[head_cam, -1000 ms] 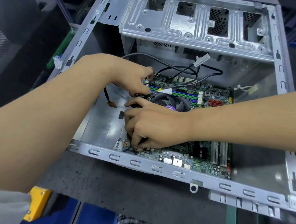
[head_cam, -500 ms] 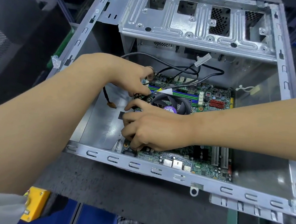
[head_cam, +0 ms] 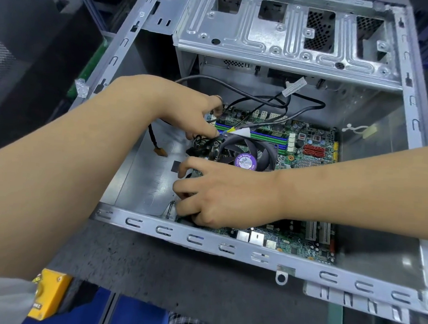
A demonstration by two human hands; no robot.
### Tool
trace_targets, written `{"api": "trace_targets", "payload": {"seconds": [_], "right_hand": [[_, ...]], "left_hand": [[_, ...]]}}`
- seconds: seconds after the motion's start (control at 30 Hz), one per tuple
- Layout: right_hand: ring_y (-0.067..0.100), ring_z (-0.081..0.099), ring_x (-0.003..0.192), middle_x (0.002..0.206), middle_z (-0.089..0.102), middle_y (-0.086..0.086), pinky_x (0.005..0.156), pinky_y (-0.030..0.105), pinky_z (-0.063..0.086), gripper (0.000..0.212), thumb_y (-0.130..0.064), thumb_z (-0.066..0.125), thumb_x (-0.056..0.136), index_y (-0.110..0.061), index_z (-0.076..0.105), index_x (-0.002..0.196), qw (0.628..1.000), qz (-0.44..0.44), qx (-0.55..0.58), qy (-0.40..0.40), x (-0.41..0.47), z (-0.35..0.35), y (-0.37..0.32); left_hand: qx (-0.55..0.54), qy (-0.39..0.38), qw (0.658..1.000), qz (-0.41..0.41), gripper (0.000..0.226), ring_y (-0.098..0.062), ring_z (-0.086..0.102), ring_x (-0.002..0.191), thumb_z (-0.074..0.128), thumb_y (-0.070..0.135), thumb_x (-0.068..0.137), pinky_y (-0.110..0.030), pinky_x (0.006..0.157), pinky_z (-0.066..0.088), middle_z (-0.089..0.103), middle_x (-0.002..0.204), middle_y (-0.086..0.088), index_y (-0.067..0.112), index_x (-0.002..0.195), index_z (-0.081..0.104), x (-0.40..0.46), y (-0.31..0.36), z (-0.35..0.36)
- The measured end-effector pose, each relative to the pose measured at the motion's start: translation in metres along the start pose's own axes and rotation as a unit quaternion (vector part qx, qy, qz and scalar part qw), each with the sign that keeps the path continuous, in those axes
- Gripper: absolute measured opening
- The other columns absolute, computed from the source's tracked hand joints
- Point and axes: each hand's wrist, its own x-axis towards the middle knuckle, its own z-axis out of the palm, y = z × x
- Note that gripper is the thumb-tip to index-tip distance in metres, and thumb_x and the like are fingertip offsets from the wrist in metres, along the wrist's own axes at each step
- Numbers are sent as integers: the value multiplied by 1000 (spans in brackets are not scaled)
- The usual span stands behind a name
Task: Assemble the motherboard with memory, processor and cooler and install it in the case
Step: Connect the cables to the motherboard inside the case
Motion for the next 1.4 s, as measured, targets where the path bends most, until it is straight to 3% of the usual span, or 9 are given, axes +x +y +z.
{"api": "trace_targets", "payload": {"seconds": [0.17,0.33,0.43,0.53,0.73,0.9,1.03,1.2,1.4], "right_hand": [[10,44,101,90,57,-13,96,35,27,18,-24,53,81,-31,69,84,980,129,104,-111,5,-2,0],[11,42,99,84,62,-9,91,32,25,9,-27,61,78,-29,70,80,954,234,156,-102,11,-6,-4],[17,42,94,78,58,-5,83,32,24,23,-17,58,74,-18,43,56,961,235,110,-98,14,-9,-10],[18,44,92,77,58,-4,83,32,27,38,-14,56,70,-19,22,55,967,221,81,-93,15,-8,-17],[23,53,89,66,35,-6,80,34,27,38,-14,59,70,-22,26,53,951,257,136,-104,18,-9,-9],[24,57,84,72,52,-1,82,35,30,36,-13,61,69,-20,29,55,945,273,137,-119,22,-11,-11],[23,57,86,66,44,-3,87,36,32,32,-13,62,72,-21,34,60,937,286,144,-141,24,-16,-10],[23,35,84,58,32,-2,81,38,26,37,-7,59,72,-17,26,58,940,292,115,-132,30,-20,-13],[24,36,100,82,49,0,99,48,25,23,-11,58,73,-17,37,65,945,281,92,-142,30,-21,-18]], "left_hand": [[-4,-1,1000,-2,54,-17,60,81,53,48,90,-34,77,46,68,94,-1,29,135,30,1,0,-1],[-2,1,1000,0,52,-17,59,79,52,48,90,-32,72,44,68,93,-1,29,134,32,0,0,-1],[0,0,1000,0,52,-17,59,80,52,47,90,-33,74,45,68,93,-2,28,134,32,0,1,-1],[-2,2,1000,-2,50,-17,59,78,53,46,90,-33,74,46,68,91,-2,27,132,33,0,2,0],[-14,6,1000,-8,47,-16,58,73,54,43,90,-31,69,44,68,85,-2,29,130,34,-1,2,0],[-9,7,1000,-4,50,-14,57,72,53,42,91,-31,69,44,67,85,-1,27,133,32,-1,2,0],[-8,6,1000,-5,48,-14,56,70,53,43,91,-29,62,41,65,80,0,28,132,33,-1,2,0],[-11,0,1000,-3,47,-20,59,77,53,43,90,-34,73,46,68,87,-2,28,130,33,0,0,1],[-9,-3,1000,-1,45,-23,60,82,53,43,91,-37,78,48,68,90,-4,29,129,33,-1,0,2]]}}
